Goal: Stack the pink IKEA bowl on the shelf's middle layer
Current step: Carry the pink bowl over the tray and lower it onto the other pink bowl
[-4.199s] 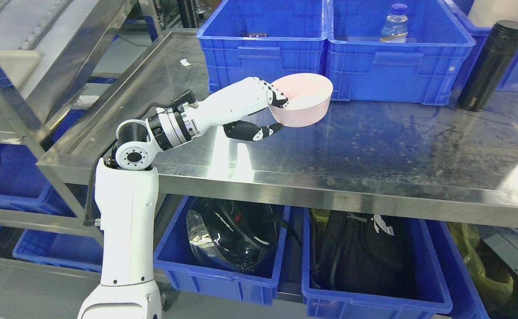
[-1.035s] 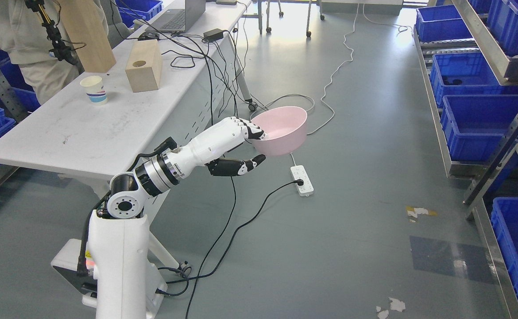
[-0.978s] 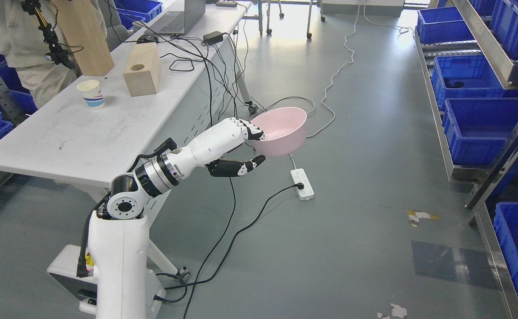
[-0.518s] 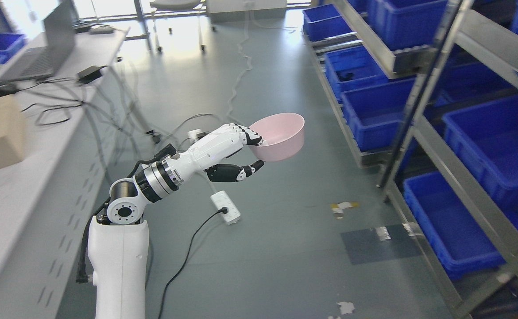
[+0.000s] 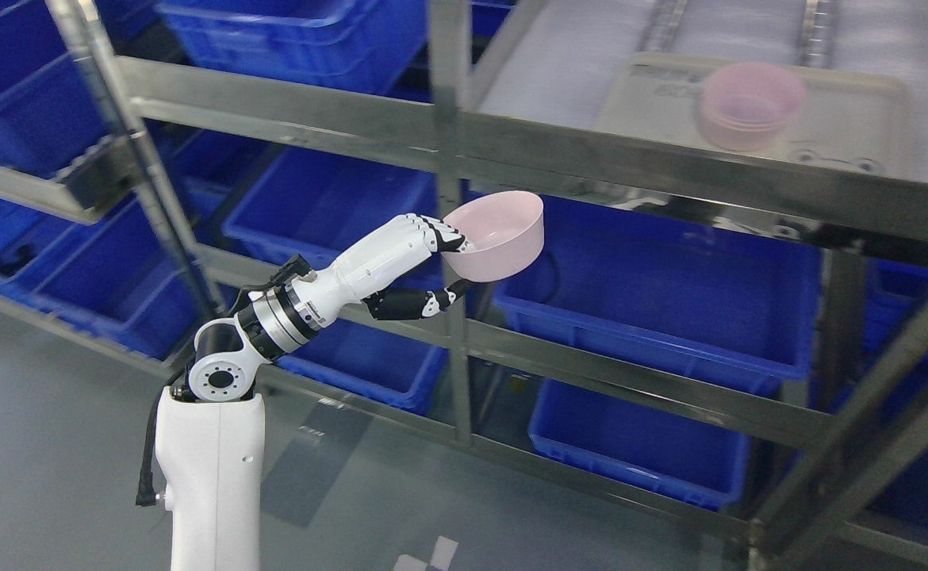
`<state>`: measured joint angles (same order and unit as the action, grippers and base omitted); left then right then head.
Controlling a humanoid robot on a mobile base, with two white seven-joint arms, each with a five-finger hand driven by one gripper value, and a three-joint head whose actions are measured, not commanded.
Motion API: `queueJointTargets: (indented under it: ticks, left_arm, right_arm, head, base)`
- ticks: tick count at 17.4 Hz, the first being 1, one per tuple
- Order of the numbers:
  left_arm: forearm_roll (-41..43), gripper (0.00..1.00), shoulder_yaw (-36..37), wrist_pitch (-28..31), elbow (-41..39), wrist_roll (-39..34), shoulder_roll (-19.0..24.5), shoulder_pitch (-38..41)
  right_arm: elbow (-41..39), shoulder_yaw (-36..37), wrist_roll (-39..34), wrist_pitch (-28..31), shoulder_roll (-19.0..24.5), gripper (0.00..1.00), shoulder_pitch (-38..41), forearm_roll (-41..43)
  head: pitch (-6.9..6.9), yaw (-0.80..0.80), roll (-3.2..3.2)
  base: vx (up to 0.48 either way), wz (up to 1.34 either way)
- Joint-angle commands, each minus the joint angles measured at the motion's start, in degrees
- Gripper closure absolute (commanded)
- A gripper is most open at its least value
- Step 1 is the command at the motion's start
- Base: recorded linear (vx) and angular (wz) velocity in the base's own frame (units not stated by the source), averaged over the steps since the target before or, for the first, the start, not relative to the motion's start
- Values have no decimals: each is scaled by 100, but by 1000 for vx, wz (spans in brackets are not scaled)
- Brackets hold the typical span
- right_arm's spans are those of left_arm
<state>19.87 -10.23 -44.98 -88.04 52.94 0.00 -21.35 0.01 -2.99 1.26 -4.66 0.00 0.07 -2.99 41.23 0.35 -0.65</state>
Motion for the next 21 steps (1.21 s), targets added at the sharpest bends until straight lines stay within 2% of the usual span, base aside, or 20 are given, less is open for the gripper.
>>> queueJointTargets:
  ticks: [1,3,5,8,9,12,16,21]
  left_arm:
    - [-282,99,-312,-2,-266,-3,100,-974]
    - [136,99,-610,-2,30,49,200,-1458]
    - [1216,99,-996,-2,653,6,728,-1783]
    - [1833,99,-1008,-2,1313,50,853,-2338]
    - [2080,99,-903,-2,1621,50,827,-2487]
    - [2371,99,36,-2,2185,41,730,-2892]
    - [2837,99,1021,-2,2406,23,100,-2919]
    - [3119,98,1084,-2,2169,50,100,-3164]
  right_arm:
    - [-101,0,-20,0,-100,0,10,0]
    - [-101,0,-20,0,-100,0,10,0]
    - [-101,0,-20,0,-100,0,10,0]
    - [-101,0,-20,0,-100,0,10,0]
    - [-101,0,-20,0,-100,0,10,0]
    - [-101,0,-20,0,-100,0,10,0]
    - [-101,0,-20,0,-100,0,10,0]
    - [-101,0,-20,0,-100,0,10,0]
  head:
    - [0,0,0]
    - [0,0,0]
    - [0,0,0]
    - [-1,0,0]
    - [-1,0,0]
    - [-1,0,0]
    - [-1,0,0]
    - [-1,0,0]
  base:
    - [98,-1651]
    - [100,-1287]
    - [144,-752]
    - [154,-393]
    - [151,-281]
    - [156,-138]
    - [139,-86]
    - [54,23]
